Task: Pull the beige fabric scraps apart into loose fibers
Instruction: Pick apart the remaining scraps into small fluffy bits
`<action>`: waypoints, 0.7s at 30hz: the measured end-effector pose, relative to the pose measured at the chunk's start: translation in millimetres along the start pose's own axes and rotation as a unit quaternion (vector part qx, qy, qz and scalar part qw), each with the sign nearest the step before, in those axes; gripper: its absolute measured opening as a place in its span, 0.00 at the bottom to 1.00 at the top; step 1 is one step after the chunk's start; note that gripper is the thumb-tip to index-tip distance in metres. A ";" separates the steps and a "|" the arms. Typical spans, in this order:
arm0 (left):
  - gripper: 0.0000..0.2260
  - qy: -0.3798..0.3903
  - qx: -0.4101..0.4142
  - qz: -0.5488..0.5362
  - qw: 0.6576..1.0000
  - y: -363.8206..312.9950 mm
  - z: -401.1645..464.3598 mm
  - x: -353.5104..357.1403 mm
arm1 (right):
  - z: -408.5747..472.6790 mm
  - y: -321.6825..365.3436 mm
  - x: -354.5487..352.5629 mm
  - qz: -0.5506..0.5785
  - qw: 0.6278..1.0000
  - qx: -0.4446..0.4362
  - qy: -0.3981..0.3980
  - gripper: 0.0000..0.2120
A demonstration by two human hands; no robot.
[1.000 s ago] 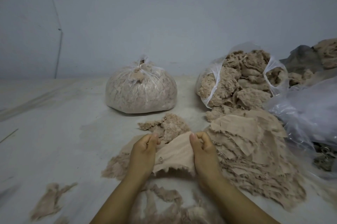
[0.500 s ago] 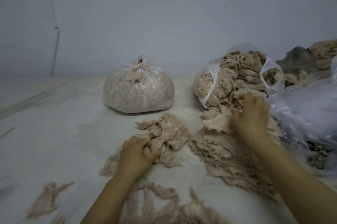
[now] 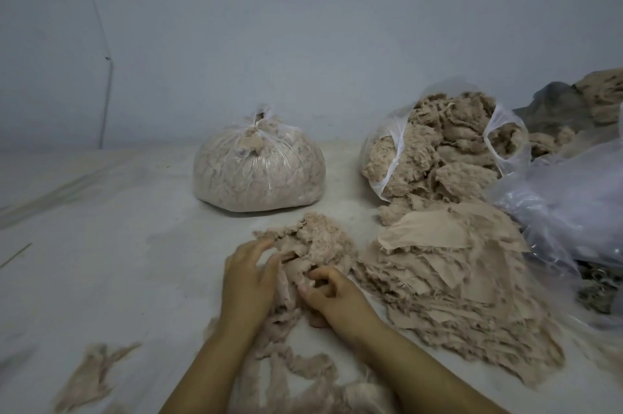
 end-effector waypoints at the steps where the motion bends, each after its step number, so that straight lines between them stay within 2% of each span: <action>1: 0.18 0.031 -0.052 0.049 0.997 14.7 3.2 3.1 | 1.9 -2.6 -0.7 0.005 1.000 0.004 -0.001 0.15; 3: 0.28 0.126 -0.136 0.079 0.980 42.2 2.7 16.9 | 4.4 -4.8 -0.1 -0.002 1.000 0.008 0.003 0.18; 4: 0.28 0.139 -0.142 0.060 0.978 46.1 2.0 19.8 | 5.1 -4.5 0.6 -0.021 1.000 0.007 0.007 0.18; 6: 0.20 0.088 -0.109 -0.034 0.990 41.0 3.3 15.7 | 5.9 -2.2 3.5 -0.055 0.998 -0.004 0.025 0.20; 8: 0.06 0.031 -0.061 -0.103 0.992 27.1 3.2 5.9 | 3.8 0.3 4.4 -0.051 0.998 -0.022 0.030 0.24; 9: 0.04 0.014 -0.043 -0.132 0.990 22.8 3.3 2.8 | 2.1 1.9 2.6 -0.045 0.998 -0.035 0.022 0.22; 13: 0.07 0.044 -0.002 -0.242 0.969 4.5 0.3 8.8 | -5.4 9.4 0.2 -0.004 0.996 -0.088 0.002 0.11; 16: 0.06 0.077 0.034 -0.212 0.974 -12.1 -5.3 21.5 | -9.2 13.7 -2.8 0.054 0.990 -0.127 -0.022 0.04; 19: 0.03 0.073 0.045 -0.231 0.969 -18.2 -9.4 23.7 | -13.2 10.6 -18.9 0.100 0.983 -0.131 -0.084 0.05; 21: 0.07 0.070 0.064 -0.219 0.971 -22.6 -11.6 21.5 | -13.8 8.5 -21.3 0.086 0.985 -0.123 -0.085 0.03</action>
Point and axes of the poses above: each hand's wrist, its own z-axis towards the middle knuckle, its own x-axis out of the palm, y = z × x, the point moved 9 cm from there along z, towards the middle knuckle, and after that the axes turned 12 degrees about y, right-handed, at the moved point
